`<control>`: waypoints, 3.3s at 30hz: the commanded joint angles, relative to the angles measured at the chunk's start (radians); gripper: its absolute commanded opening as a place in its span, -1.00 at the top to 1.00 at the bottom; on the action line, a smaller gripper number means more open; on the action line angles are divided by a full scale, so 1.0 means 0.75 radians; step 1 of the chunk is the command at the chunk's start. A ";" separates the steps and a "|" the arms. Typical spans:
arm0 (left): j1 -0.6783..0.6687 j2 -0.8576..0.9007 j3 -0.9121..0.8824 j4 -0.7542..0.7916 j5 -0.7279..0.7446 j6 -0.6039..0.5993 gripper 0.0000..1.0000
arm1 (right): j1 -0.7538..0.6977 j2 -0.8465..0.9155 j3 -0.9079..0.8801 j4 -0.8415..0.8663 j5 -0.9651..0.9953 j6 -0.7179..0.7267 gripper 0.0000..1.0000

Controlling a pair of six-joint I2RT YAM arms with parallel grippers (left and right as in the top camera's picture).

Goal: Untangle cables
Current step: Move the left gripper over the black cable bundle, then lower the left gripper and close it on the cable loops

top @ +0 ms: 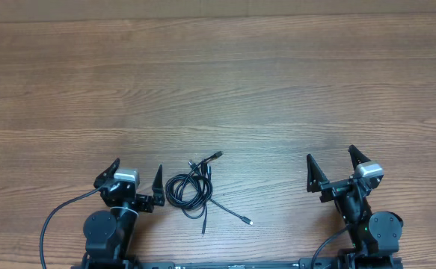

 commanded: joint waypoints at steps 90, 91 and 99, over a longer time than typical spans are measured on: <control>-0.223 1.972 0.876 -0.402 0.100 0.177 0.31 | 0.006 -0.012 -0.014 0.005 0.004 0.002 -1.00; -0.223 1.972 0.876 -0.378 0.100 0.177 0.34 | 0.006 -0.012 -0.014 0.005 0.004 0.002 -1.00; -0.229 1.972 0.876 -0.072 0.201 0.173 0.24 | 0.006 -0.012 -0.014 0.005 0.004 0.002 -1.00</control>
